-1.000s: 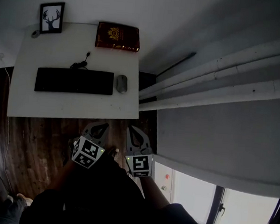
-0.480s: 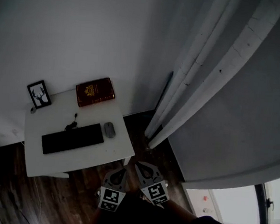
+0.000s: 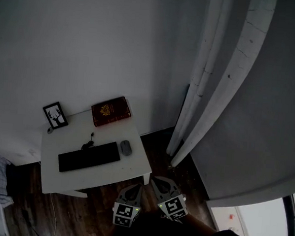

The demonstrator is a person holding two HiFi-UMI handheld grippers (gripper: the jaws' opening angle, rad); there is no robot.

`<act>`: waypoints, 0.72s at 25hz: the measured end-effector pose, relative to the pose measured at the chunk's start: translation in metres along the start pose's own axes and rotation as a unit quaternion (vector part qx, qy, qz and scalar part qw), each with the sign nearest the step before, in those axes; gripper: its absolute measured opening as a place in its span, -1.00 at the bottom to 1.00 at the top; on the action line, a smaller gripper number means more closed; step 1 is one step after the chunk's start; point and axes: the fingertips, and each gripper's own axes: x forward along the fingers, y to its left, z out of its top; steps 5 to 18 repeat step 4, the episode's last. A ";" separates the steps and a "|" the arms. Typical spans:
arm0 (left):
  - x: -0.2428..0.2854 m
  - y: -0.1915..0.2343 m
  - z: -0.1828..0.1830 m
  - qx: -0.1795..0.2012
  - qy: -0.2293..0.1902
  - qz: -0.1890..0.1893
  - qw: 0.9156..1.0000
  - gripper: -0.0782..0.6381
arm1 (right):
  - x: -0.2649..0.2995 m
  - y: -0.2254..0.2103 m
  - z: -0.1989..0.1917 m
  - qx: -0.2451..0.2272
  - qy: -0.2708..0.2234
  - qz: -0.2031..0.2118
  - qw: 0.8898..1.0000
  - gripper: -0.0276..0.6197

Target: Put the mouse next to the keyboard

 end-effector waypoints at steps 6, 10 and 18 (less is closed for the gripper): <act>0.000 -0.004 -0.003 0.001 0.001 0.004 1.000 -0.77 | -0.004 0.001 -0.008 0.005 0.010 0.001 1.000 -0.85; 0.000 -0.004 -0.003 0.001 0.001 0.004 1.000 -0.77 | -0.004 0.001 -0.008 0.005 0.010 0.001 1.000 -0.85; 0.000 -0.004 -0.003 0.001 0.001 0.004 1.000 -0.77 | -0.004 0.001 -0.008 0.005 0.010 0.001 1.000 -0.85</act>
